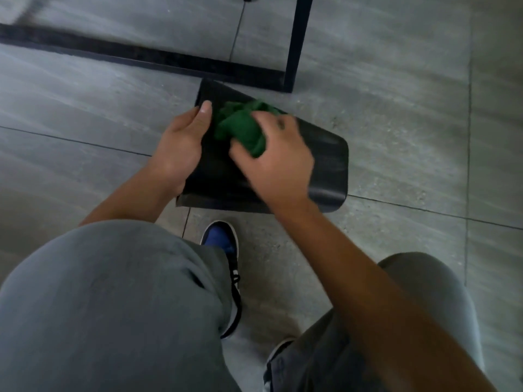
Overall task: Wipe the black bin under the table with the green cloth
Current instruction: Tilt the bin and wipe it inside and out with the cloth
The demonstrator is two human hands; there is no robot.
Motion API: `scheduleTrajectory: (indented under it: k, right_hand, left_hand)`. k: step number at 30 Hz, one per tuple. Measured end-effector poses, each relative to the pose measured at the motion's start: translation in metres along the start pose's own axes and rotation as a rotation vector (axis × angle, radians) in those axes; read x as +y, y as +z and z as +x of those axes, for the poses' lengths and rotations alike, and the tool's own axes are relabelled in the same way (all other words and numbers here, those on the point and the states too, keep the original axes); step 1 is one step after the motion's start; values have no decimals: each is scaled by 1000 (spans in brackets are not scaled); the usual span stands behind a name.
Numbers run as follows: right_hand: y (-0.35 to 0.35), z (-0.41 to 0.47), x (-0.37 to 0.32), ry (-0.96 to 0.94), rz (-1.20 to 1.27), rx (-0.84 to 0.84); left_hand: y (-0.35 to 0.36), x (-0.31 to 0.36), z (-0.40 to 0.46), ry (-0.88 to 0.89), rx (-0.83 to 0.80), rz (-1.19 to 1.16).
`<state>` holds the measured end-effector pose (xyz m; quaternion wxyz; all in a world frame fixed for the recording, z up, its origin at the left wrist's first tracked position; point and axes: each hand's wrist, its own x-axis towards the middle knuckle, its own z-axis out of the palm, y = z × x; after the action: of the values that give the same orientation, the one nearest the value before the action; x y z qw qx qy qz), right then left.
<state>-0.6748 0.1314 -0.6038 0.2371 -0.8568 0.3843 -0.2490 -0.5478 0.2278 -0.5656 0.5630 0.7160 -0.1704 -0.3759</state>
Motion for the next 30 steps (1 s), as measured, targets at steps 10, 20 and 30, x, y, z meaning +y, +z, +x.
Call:
scheduleTrajectory:
  k: [10,20,30]
  right_hand:
    - [-3,-35,-17,107,67,-22]
    - [-39,-5,65,382,-66,-147]
    - [-41,2,80,343,-16,-87]
  left_hand:
    - [0,-2,-5,1,18,-30]
    - [5,5,-9,-26,0,-8]
    - [-2,1,-11,-45,-15,5]
